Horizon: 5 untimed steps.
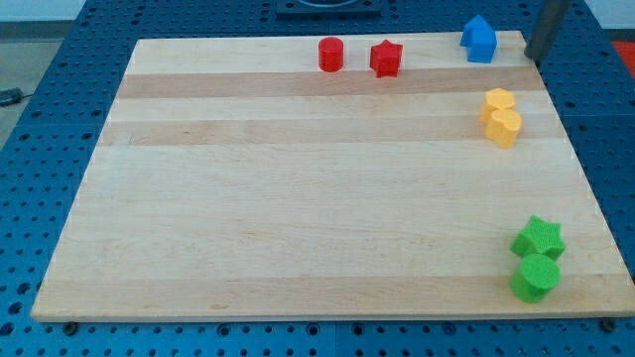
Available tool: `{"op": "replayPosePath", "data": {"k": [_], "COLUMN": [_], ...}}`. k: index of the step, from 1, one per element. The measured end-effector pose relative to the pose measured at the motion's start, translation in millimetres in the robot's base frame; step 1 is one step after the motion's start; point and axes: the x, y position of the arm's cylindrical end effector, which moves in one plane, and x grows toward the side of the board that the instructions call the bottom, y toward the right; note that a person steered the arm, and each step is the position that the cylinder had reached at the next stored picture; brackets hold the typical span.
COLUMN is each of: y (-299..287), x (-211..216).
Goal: Move the blue triangle to the top right of the red star
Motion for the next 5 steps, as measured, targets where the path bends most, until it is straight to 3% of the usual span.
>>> {"op": "replayPosePath", "data": {"k": [2, 5], "y": [-3, -58], "x": [-36, -38]}}
